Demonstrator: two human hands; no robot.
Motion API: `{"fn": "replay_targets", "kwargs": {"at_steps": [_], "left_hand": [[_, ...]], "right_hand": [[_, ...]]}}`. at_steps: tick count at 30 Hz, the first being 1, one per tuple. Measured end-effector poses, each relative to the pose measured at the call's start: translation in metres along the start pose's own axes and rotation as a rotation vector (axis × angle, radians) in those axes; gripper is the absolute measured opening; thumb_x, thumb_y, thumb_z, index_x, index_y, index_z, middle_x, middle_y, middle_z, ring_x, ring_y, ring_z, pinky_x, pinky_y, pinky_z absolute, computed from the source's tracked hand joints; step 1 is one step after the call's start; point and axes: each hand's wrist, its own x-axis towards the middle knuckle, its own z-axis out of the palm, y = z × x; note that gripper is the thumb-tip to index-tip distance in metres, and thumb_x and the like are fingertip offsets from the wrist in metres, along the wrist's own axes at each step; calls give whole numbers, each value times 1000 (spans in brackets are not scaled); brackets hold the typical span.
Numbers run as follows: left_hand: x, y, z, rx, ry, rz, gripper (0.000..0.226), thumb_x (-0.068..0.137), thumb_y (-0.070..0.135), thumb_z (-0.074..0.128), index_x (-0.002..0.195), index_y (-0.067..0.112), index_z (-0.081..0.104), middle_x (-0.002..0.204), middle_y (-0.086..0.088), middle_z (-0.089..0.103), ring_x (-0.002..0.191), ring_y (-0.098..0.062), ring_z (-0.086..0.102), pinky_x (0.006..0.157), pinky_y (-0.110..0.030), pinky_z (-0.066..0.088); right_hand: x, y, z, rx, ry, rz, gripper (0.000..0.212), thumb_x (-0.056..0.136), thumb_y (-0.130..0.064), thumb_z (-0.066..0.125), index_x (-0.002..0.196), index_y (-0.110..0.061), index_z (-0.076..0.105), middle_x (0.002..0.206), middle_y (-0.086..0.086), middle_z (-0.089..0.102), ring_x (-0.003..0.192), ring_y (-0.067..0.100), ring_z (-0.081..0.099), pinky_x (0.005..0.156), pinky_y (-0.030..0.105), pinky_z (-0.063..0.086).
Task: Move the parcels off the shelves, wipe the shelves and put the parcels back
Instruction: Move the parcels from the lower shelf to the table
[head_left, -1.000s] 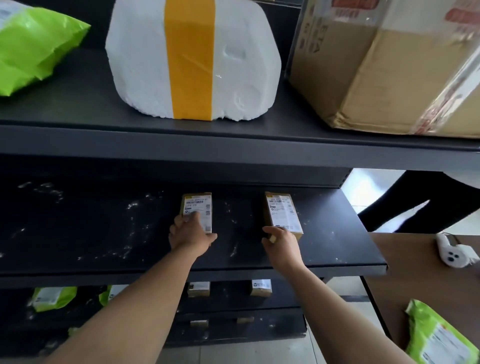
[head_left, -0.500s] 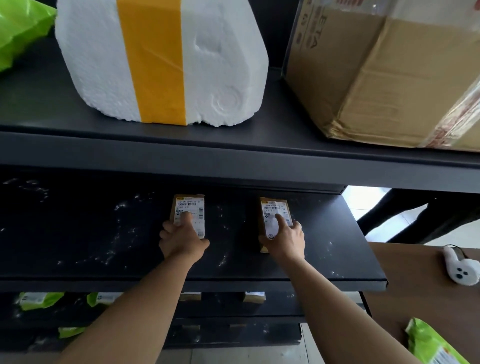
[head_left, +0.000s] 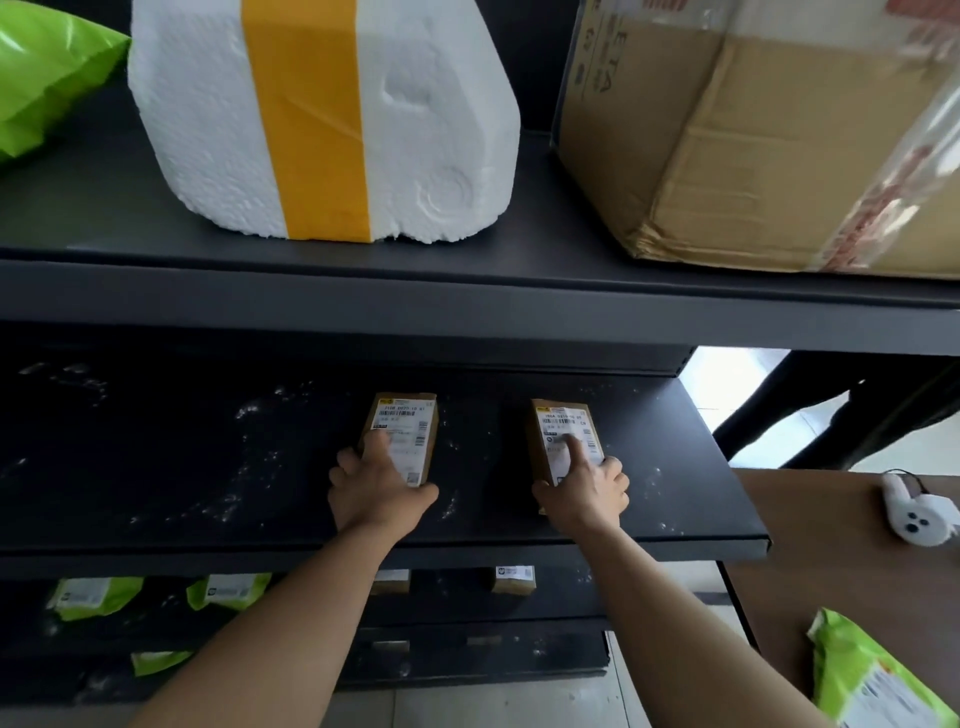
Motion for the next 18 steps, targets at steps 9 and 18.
{"fn": "replay_targets", "kwargs": {"at_steps": [9,18], "left_hand": [[-48,20,4,-46,-83,162,81,61,51,73,123,33,24,124,-5,35,105,-24,40,84,-37,45],[-108,59,22,-22,-189,345,82,62,51,73,124,32,23,126,-6,35,107,-25,42,83,-36,45]], "right_hand": [[-55,42,-19,95,95,144,77,78,-44,66,143,-43,25,135,15,31,124,34,32,106,46,31],[-111,114,-42,161,189,311,73,77,-42,62,141,-44,28,137,17,28,125,36,30,105,47,28]]}}
